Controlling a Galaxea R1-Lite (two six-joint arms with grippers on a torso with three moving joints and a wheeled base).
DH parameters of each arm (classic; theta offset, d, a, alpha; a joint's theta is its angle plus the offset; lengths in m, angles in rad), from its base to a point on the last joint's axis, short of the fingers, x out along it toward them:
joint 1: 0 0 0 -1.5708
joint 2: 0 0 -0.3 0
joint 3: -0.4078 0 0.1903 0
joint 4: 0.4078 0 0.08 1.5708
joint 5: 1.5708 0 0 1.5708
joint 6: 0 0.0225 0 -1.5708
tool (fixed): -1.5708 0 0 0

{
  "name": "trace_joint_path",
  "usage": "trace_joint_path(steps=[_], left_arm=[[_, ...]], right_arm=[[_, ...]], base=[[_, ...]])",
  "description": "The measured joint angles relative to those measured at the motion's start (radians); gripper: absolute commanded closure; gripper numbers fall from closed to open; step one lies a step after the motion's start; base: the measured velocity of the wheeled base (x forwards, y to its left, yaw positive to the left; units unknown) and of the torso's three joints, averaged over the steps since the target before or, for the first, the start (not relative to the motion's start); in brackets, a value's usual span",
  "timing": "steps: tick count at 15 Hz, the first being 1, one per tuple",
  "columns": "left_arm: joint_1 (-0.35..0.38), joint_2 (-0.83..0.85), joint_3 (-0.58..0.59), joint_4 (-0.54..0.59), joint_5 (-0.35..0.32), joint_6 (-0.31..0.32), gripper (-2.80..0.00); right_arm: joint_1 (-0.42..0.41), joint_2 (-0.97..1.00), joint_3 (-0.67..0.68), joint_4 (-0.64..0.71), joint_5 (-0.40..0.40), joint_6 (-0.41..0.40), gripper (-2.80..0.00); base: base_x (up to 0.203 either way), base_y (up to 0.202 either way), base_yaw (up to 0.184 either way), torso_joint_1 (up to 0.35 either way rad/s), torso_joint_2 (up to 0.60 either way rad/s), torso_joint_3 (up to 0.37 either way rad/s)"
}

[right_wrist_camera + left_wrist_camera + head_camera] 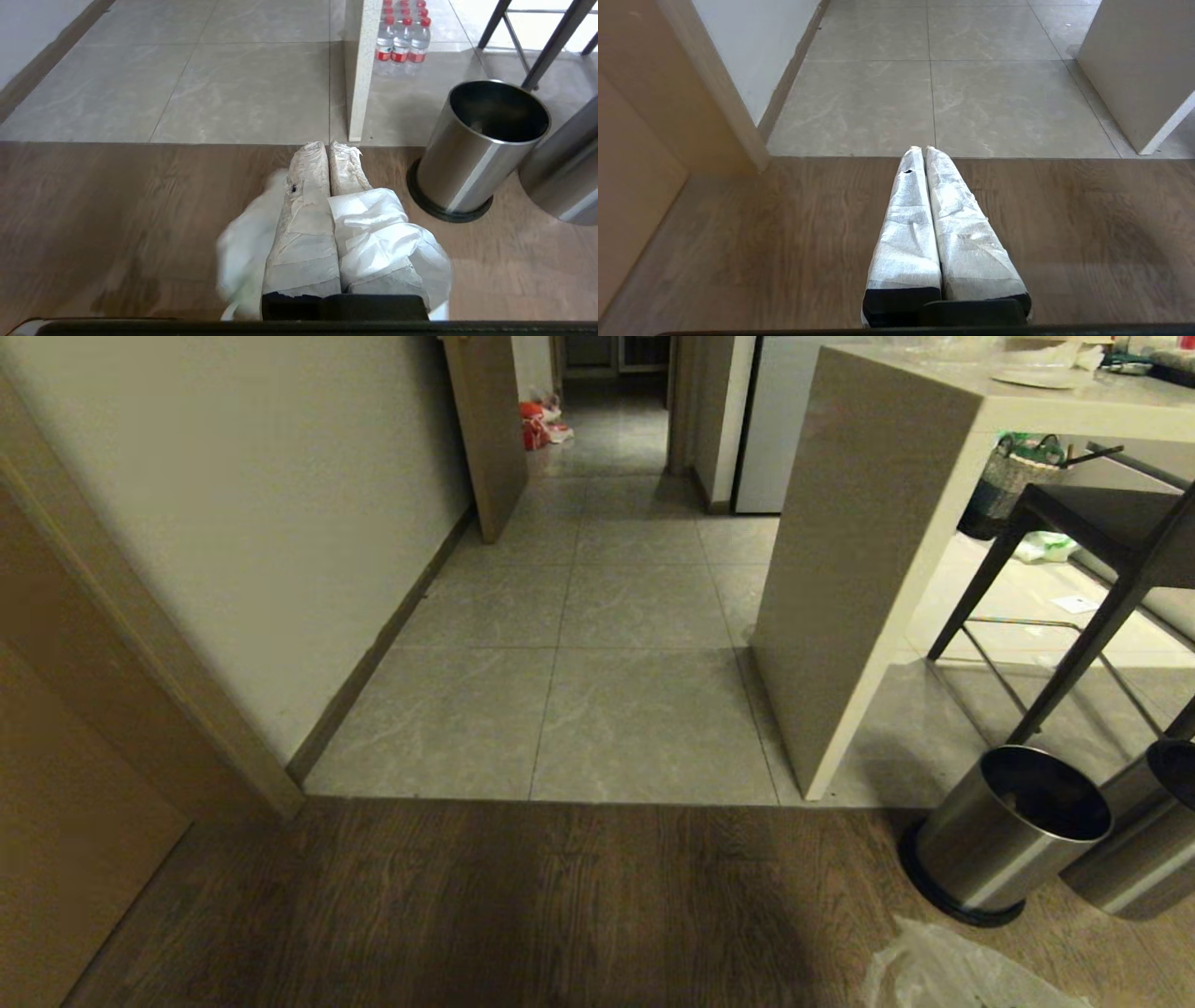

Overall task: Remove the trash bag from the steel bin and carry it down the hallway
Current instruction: Put the trash bag at the door

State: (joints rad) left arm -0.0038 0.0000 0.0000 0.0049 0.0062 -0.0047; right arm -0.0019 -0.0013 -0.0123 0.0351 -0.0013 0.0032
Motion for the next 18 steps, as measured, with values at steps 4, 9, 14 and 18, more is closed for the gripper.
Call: trace_joint_path(steps=[4,9,14,18], left_arm=[[0.001,0.000,0.000,-0.001,-0.001,0.000,0.00],[0.001,0.000,0.000,0.000,0.001,-0.005,0.00],[0.001,0.000,0.000,-0.001,0.001,-0.006,0.00],[0.001,0.000,0.000,0.000,0.001,-0.006,0.00]], right_arm=[[0.000,0.000,0.000,-0.001,0.000,0.000,0.00],[0.001,0.000,0.000,0.000,0.000,0.000,0.00],[0.000,0.000,0.000,0.000,-0.001,0.000,0.00],[0.000,0.000,0.000,0.000,0.000,0.000,0.00]], base=[[0.025,0.001,0.000,0.001,0.00,0.000],[0.190,0.000,0.002,0.003,0.00,0.003],[0.192,0.000,0.001,0.002,0.00,0.001],[0.190,0.000,0.000,0.001,0.00,0.001]])
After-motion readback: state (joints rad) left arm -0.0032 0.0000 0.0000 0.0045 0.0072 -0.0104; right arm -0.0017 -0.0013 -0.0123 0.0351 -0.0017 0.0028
